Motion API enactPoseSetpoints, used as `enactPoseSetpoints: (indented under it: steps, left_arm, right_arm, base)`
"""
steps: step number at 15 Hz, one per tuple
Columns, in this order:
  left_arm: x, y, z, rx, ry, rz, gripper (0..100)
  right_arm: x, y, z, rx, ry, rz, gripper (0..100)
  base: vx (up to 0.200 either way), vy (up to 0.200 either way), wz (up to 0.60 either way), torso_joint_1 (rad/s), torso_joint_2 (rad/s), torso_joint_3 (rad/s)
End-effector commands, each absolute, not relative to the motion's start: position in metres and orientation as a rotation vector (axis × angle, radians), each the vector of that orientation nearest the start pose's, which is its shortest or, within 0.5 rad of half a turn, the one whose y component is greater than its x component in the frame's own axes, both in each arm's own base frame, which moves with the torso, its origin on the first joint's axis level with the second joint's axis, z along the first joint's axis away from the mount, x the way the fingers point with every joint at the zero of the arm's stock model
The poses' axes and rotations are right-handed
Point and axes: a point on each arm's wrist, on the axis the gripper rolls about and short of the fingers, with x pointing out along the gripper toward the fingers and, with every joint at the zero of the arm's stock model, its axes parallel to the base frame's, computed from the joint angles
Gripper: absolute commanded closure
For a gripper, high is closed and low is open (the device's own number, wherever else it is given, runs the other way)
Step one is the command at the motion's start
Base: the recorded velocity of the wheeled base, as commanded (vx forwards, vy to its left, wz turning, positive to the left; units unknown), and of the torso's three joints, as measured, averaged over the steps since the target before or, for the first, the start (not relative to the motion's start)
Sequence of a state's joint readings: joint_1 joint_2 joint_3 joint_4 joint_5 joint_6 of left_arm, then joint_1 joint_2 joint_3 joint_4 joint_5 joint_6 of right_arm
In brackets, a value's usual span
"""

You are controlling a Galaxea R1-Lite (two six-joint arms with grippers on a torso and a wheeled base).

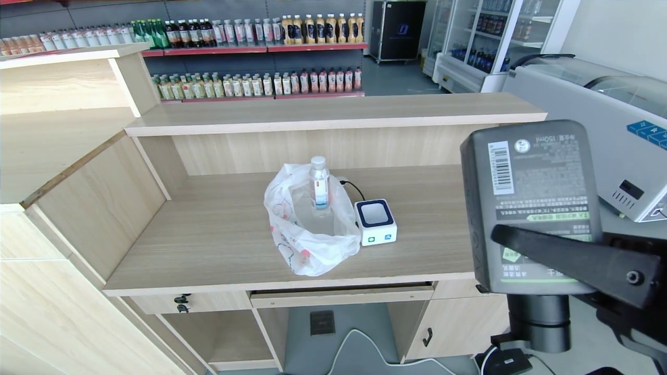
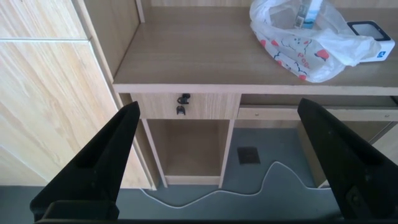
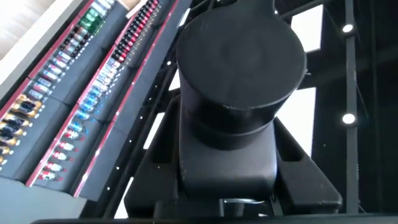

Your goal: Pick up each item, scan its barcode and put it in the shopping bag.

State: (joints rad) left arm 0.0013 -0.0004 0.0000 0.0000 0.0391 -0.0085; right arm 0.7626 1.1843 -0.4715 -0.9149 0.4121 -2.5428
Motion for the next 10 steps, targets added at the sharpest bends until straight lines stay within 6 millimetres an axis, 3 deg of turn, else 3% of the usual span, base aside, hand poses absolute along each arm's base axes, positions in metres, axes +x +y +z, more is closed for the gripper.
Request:
enactPoseSetpoints:
  steps: [1,4,10]
  left_arm:
    - [-0.023,0.001,0.075,-0.009,0.0,0.041,0]
    - [-0.023,0.001,0.075,-0.009,0.0,0.041,0]
    - [-0.023,0.001,0.075,-0.009,0.0,0.04,0]
  right_arm:
    - [0.107,0.127,0.242,-2.094,-1.565,0.186,100]
    - [0.09,0.122,0.243,-2.077,-1.64,0.141,100]
    - [0.081,0.11,0.242,-2.072,-1.636,0.121,100]
  base:
    - [0.0,0.0,0.0,0.0,0.0,0.0]
    - [0.0,0.0,0.0,0.0,0.0,0.0]
    - [0.0,0.0,0.0,0.0,0.0,0.0]
